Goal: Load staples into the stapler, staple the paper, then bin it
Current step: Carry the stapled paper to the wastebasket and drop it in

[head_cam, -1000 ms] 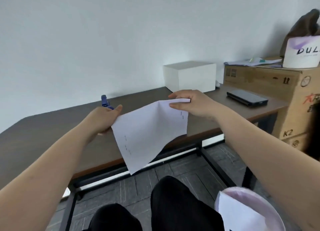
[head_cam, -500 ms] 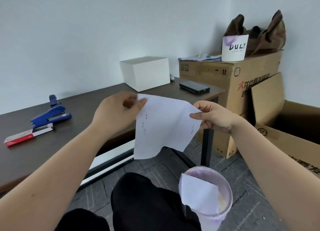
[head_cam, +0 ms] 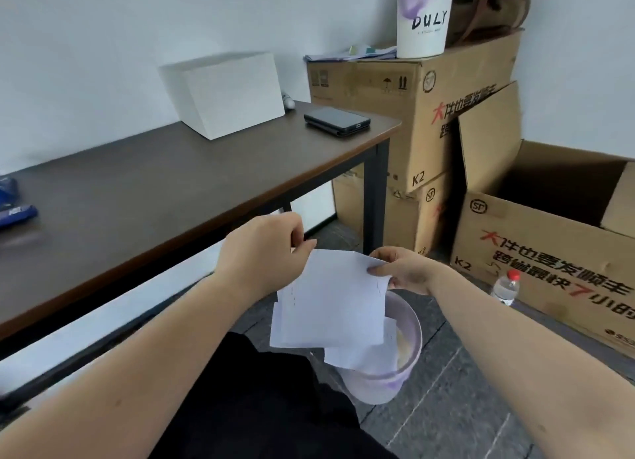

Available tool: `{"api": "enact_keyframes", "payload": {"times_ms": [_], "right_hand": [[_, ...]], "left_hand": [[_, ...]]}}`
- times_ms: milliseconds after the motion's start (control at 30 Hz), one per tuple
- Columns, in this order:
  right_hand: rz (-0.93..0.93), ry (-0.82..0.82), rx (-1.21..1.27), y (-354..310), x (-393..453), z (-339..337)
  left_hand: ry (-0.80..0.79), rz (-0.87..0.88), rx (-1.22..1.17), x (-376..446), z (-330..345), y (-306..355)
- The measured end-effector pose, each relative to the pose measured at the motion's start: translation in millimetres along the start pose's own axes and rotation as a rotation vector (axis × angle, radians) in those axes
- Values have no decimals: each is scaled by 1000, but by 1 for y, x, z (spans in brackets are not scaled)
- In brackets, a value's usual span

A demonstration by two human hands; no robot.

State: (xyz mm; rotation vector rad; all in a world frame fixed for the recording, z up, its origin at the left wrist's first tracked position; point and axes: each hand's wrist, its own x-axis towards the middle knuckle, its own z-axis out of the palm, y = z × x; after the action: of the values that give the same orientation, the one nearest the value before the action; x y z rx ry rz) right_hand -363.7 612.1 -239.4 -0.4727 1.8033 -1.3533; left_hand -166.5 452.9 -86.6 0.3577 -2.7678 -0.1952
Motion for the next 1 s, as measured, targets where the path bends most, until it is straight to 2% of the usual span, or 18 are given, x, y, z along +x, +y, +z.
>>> {"api": "enact_keyframes", "payload": {"times_ms": [200, 400, 600, 700, 867, 1000], "right_hand": [[196, 48, -129, 81, 60, -2], [287, 92, -445, 136, 120, 6], [337, 121, -749, 167, 155, 21], [434, 218, -809, 193, 173, 19], [536, 219, -1153, 199, 179, 13], [607, 320, -1168, 205, 183, 18]], "left_hand": [[-339, -52, 8, 17, 83, -22], [-518, -93, 33, 46, 158, -43], [-599, -87, -2, 60, 214, -61], [-634, -74, -45, 61, 233, -69], [-651, -46, -97, 58, 252, -84], [-729, -55, -117, 60, 254, -96]]}}
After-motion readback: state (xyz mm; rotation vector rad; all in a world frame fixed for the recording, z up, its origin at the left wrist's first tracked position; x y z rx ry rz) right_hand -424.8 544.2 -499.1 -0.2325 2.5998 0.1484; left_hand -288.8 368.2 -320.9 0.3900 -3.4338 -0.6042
